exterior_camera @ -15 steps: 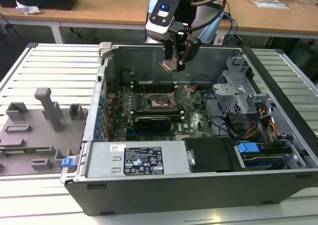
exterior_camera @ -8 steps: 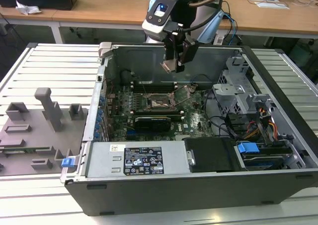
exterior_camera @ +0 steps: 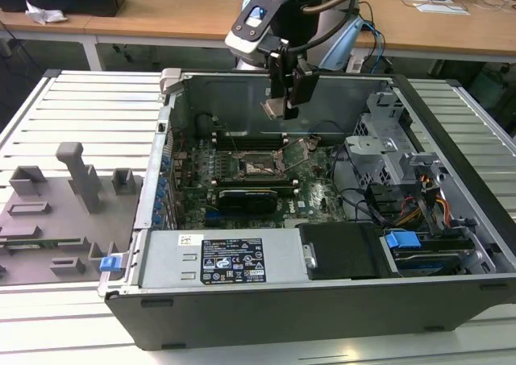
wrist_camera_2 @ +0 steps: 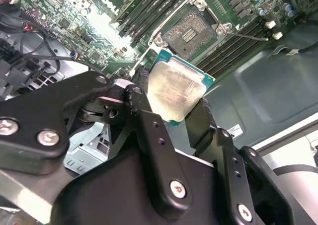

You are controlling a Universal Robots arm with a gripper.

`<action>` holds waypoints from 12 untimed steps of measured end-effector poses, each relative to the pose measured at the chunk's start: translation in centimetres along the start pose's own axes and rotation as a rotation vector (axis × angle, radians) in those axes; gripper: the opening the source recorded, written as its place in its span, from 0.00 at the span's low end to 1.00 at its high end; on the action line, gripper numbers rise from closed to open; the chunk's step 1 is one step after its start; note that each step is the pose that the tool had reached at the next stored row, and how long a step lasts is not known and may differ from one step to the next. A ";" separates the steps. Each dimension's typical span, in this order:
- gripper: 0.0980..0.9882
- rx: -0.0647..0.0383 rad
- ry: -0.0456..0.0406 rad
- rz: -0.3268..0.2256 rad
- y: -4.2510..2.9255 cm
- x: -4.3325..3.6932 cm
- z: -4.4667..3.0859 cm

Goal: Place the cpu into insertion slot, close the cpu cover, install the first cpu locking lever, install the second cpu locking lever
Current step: 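Place the cpu into insertion slot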

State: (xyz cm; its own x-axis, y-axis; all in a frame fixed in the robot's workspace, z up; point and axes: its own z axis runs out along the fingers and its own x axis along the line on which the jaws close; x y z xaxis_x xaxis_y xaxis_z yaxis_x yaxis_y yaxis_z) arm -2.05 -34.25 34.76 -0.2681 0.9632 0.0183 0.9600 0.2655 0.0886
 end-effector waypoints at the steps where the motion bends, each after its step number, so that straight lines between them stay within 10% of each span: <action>1: 0.49 0.000 -0.0006 0.008 0.00 0.01 0.05; 12: 0.49 -0.002 -0.0115 0.129 -0.12 0.00 0.76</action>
State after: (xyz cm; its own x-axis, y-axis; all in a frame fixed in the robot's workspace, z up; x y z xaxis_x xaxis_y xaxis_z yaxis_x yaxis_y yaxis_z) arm -2.11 -34.25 33.99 -0.1412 0.9898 0.0184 0.9863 0.1391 0.0886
